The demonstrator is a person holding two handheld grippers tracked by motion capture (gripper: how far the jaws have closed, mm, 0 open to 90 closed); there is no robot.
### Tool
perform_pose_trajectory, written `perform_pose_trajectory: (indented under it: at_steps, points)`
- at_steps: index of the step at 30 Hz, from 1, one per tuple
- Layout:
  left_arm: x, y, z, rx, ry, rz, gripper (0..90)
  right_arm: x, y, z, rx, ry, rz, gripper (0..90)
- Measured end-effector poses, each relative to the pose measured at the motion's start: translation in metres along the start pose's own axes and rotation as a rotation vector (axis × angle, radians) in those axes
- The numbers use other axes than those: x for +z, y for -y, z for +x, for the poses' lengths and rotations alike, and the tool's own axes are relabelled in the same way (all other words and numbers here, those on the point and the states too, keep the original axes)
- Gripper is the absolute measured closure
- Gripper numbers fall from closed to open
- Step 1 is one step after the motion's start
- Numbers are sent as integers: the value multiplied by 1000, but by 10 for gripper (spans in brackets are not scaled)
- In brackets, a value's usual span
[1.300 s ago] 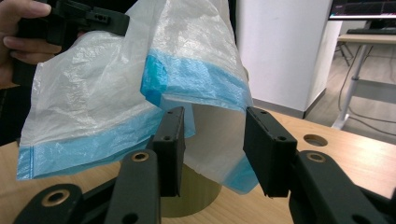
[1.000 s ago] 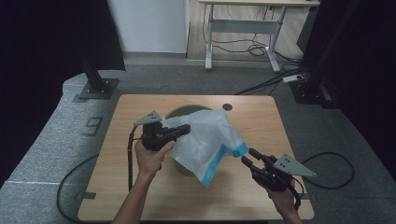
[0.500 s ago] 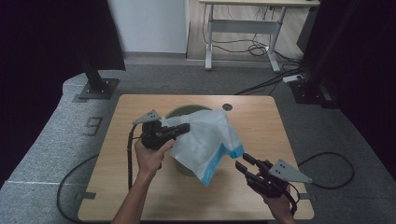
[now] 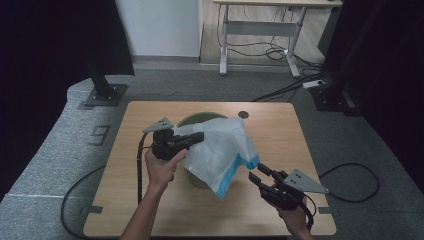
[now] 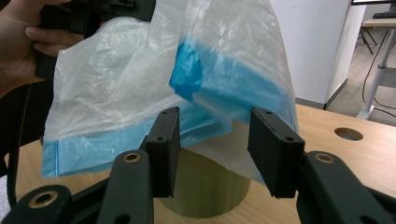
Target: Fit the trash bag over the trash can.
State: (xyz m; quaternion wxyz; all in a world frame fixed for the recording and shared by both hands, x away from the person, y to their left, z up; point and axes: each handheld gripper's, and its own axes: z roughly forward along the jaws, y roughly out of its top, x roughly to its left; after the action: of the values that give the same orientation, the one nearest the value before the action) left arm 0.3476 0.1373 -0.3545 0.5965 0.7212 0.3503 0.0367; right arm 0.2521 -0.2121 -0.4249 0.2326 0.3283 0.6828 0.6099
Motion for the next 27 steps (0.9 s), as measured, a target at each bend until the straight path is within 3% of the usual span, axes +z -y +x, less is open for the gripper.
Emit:
perform_pose_trajectory:
  at_steps: [12, 21, 27]
  points:
    - [-2, 0, 0, -1, -3, -3, 900, 4, 0, 10, 17, -23, 13, 508]
    - [0, 1, 0, -3, 1, -3, 900, 11, 1, 8, 24, -2, 19, 494]
    - [1, 2, 0, -3, 0, -3, 900, 17, 1, 7, 55, 24, 25, 522]
